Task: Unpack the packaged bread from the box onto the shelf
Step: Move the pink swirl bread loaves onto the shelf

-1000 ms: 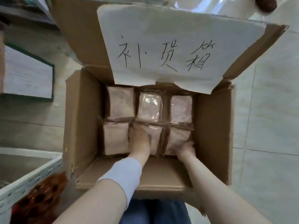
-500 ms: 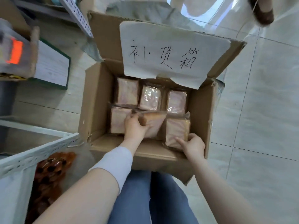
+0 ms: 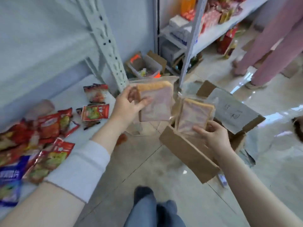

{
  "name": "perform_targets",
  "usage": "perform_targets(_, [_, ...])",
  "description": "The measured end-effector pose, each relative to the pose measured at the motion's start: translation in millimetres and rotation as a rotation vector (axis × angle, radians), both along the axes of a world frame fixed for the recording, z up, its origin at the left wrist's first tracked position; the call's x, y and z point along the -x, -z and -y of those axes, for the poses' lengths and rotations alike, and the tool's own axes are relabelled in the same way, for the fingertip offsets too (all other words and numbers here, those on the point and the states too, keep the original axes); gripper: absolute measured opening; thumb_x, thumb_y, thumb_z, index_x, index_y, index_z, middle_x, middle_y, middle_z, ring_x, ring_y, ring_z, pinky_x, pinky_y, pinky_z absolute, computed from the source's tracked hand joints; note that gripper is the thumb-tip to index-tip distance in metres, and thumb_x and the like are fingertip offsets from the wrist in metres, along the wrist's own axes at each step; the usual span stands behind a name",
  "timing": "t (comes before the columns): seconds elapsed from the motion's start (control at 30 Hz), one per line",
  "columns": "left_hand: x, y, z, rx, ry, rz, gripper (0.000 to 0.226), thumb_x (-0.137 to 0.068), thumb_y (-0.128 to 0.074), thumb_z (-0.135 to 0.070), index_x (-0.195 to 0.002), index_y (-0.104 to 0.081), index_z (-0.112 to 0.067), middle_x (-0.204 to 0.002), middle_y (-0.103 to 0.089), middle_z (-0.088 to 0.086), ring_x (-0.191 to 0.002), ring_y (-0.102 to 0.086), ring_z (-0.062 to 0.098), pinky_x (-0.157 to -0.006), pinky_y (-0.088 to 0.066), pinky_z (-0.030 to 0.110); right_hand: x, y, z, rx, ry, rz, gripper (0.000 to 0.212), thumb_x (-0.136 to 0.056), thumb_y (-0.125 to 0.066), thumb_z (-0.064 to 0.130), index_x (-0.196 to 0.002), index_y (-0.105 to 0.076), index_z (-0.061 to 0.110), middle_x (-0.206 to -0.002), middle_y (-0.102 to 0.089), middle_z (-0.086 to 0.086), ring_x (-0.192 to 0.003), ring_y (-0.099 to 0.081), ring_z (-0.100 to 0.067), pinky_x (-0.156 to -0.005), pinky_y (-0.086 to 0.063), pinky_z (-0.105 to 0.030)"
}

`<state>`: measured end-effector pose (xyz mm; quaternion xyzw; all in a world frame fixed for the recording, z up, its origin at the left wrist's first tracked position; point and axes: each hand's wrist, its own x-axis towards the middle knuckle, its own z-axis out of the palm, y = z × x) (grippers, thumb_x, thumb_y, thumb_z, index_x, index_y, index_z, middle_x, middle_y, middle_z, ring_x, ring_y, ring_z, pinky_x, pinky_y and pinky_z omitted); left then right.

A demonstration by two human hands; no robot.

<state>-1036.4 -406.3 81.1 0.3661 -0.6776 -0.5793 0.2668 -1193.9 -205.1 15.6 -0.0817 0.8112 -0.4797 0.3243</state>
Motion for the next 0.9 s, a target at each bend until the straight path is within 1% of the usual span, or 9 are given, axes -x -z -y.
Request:
perform_targets(0.13, [-128.6, -99.9, 35.4, 0.154, -0.191, -0.083, 0.025, -0.073, -0.074, -0.015, -0.081, -0.056, -0.03, -0.066, -0.064, -0.025, -0.064, -0.058, -0.013, -0.062, -0.044, 0.005, -83.1, -92.8, 78.2, 0.196, -0.225, -0.08, 0.034, -0.067, -0.08, 0.024, -0.098, -0.068, 0.014, -0.084, -0.072, 0.001, -0.078, -0.069, -0.014, -0.073, -0.057, -0.029])
perform_targets(0.23, [-228.8, -151.5, 62.3, 0.272, -0.339, -0.094, 0.026, -0.074, -0.074, -0.014, -0.086, -0.057, -0.03, -0.077, -0.063, -0.017, -0.069, -0.06, -0.006, -0.065, -0.048, 0.012, -157.1, -145.2, 137.8, 0.335, -0.352, -0.073, 0.028, -0.067, -0.08, 0.019, -0.089, -0.065, 0.016, -0.078, -0.072, 0.007, -0.067, -0.069, -0.003, -0.064, -0.057, -0.017])
perform_targets(0.33, [-329.5, -182.1, 90.8, 0.352, -0.493, -0.086, 0.026, -0.075, -0.074, -0.016, -0.086, -0.057, -0.032, -0.076, -0.057, -0.017, -0.062, -0.052, -0.015, -0.063, -0.042, 0.004, -241.3, -176.4, 196.5, 0.42, -0.455, -0.077, 0.02, -0.068, -0.08, 0.018, -0.08, -0.064, 0.02, -0.072, -0.073, 0.008, -0.068, -0.07, -0.006, -0.064, -0.057, -0.02])
perform_targets(0.43, [-429.3, -192.9, 118.7, 0.402, -0.633, -0.043, 0.025, -0.075, -0.074, -0.017, -0.088, -0.054, -0.025, -0.07, -0.05, -0.016, -0.058, -0.047, -0.01, -0.056, -0.036, 0.004, -335.5, -193.1, 252.4, 0.444, -0.571, -0.076, 0.018, -0.067, -0.08, 0.025, -0.076, -0.065, 0.022, -0.072, -0.074, 0.008, -0.072, -0.071, -0.011, -0.068, -0.057, -0.027])
perform_targets(0.53, [-512.3, -190.0, 156.9, 0.38, -0.737, -0.064, 0.035, -0.074, -0.074, -0.013, -0.099, -0.05, -0.019, -0.083, -0.058, -0.012, -0.071, -0.054, -0.004, -0.062, -0.044, 0.005, -418.3, -198.7, 308.5, 0.476, -0.631, -0.062, 0.015, -0.068, -0.08, 0.02, -0.074, -0.066, 0.021, -0.07, -0.073, 0.006, -0.074, -0.07, -0.018, -0.079, -0.057, -0.039])
perform_targets(0.63, [-568.9, -185.4, 204.8, 0.371, -0.86, -0.074, 0.042, -0.074, -0.074, -0.011, -0.106, -0.046, -0.016, -0.091, -0.06, -0.008, -0.076, -0.056, -0.002, -0.068, -0.046, 0.01, -482.8, -201.1, 366.0, 0.493, -0.647, -0.05, 0.013, -0.07, -0.079, 0.017, -0.074, -0.067, 0.019, -0.079, -0.073, -0.005, -0.08, -0.069, -0.026, -0.083, -0.056, -0.047])
perform_targets(0.7, [-593.6, -181.7, 243.4, 0.358, -0.908, -0.083, 0.041, -0.075, -0.073, -0.009, -0.107, -0.048, -0.015, -0.096, -0.061, -0.002, -0.076, -0.057, 0.0, -0.069, -0.047, 0.014, -516.5, -203.6, 406.5, 0.499, -0.641, -0.056, 0.012, -0.071, -0.078, 0.018, -0.075, -0.067, 0.019, -0.081, -0.072, -0.006, -0.082, -0.068, -0.027, -0.084, -0.056, -0.047])
perform_targets(0.8, [-618.7, -175.4, 306.2, 0.322, -0.949, -0.105, 0.042, -0.077, -0.071, -0.006, -0.114, -0.052, -0.006, -0.101, -0.062, 0.004, -0.078, -0.059, 0.005, -0.064, -0.049, 0.013, -557.6, -204.5, 473.0, 0.505, -0.635, -0.08, 0.013, -0.073, -0.076, 0.018, -0.081, -0.066, 0.013, -0.073, -0.065, -0.001, -0.075, -0.064, -0.024, -0.078, -0.055, -0.036])
perform_targets(0.9, [-636.4, -168.6, 372.3, 0.285, -0.979, -0.124, 0.043, -0.077, -0.07, -0.004, -0.117, -0.053, -0.004, -0.104, -0.063, 0.007, -0.087, -0.059, 0.014, -0.07, -0.052, 0.024, -587.8, -202.2, 544.7, 0.497, -0.635, -0.13, 0.017, -0.076, -0.073, 0.019, -0.07, -0.058, 0.016, -0.058, -0.05, 0.009, -0.054, -0.046, -0.009, -0.051, -0.039, -0.006])
